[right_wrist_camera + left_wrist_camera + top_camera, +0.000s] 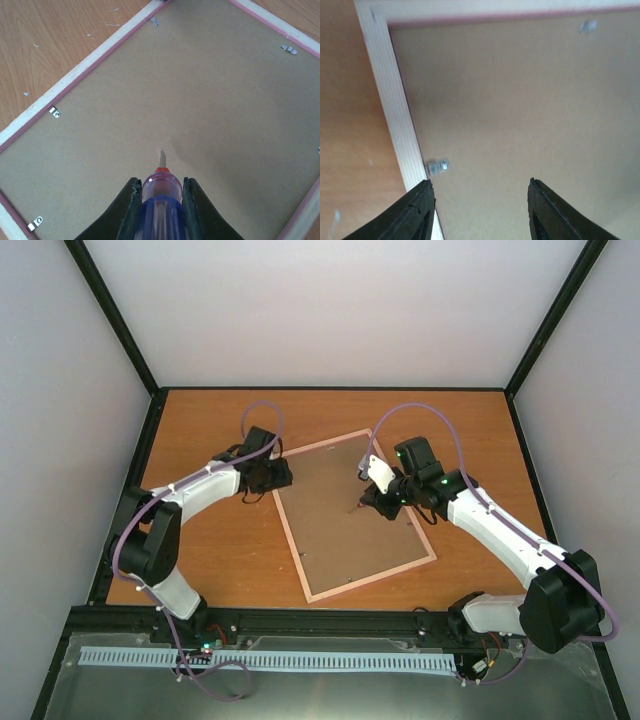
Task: Take the photo out of the frame
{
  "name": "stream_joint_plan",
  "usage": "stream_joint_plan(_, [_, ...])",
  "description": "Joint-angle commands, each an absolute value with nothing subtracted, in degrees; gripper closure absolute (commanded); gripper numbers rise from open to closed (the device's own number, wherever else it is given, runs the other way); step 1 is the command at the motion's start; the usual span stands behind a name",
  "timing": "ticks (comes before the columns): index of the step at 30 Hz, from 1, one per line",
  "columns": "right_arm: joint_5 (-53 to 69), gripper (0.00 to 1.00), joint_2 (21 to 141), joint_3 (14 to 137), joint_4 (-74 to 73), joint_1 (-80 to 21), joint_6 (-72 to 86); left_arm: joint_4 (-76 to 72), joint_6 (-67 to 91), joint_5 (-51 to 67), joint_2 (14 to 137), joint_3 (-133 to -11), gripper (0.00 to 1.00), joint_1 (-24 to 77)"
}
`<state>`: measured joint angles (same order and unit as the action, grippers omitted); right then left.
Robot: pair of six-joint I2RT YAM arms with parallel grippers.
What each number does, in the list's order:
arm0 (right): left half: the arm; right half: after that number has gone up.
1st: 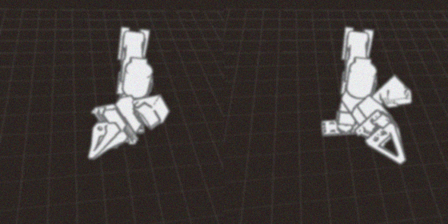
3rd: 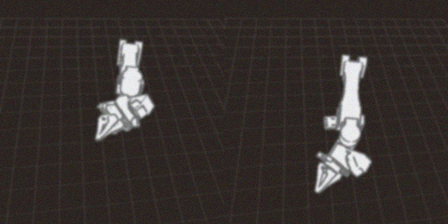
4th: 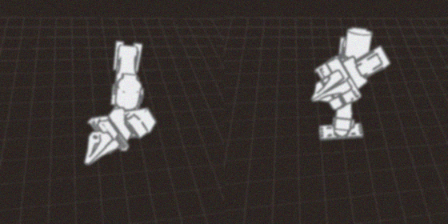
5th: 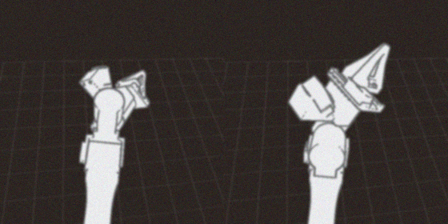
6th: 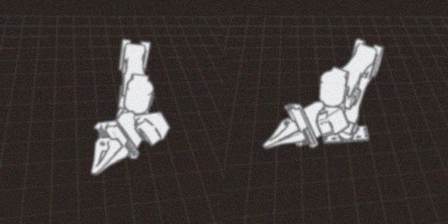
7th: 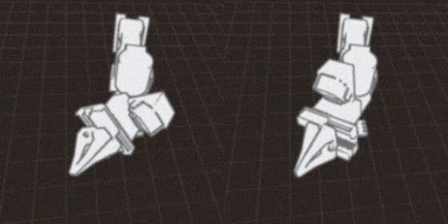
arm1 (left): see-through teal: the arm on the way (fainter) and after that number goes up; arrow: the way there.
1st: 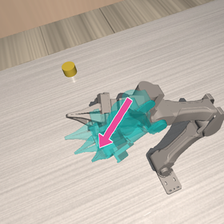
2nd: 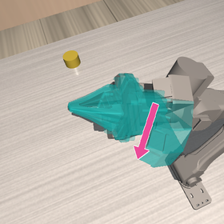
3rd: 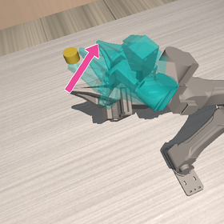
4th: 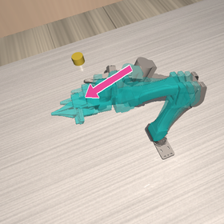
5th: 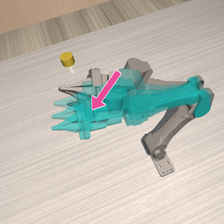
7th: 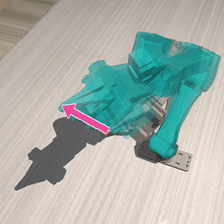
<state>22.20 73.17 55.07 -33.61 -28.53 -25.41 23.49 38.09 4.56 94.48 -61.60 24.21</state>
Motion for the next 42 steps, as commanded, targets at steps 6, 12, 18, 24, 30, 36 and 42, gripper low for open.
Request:
stream_joint_plan(6, [24.0, 0.97, 73.7, 55.0, -32.5, -28.0, -25.0, 27.5, 50.2, 2.6, 93.7, -56.1, 0.50, 30.0])
stream_joint_plan(12, [24.0, 0.97, 73.7, 54.8, -32.4, -28.0, -25.0, 28.3, 50.8, 1.8, 94.0, -55.2, 0.51, 30.6])
stream_joint_plan(18, [24.1, 0.97, 73.7, 54.8, -32.5, -28.0, -24.9, 27.7, 51.3, 2.8, 96.2, -53.8, 0.56, 30.6])
stream_joint_plan(24, [24.9, 0.97, 74.3, 55.0, -32.5, -28.0, -24.6, 24.8, 49.9, 4.4, 96.3, -52.2, 0.68, 30.7])
stream_joint_plan(30, [24.5, 0.97, 75.5, 57.7, -34.0, -28.0, -24.5, 20.1, 44.9, 7.7, 95.9, -50.1, 0.81, 30.7])
stream_joint_plan(36, [26.2, 0.97, 79.3, 66.2, -38.9, -28.0, -25.7, 15.9, 36.8, 11.4, 97.6, -48.6, 0.90, 30.7])
stream_joint_plan(42, [30.3, 0.97, 87.1, 74.2, -41.0, -28.3, -24.4, 12.2, 32.2, 13.7, 98.1, -47.5, 0.98, 30.6])
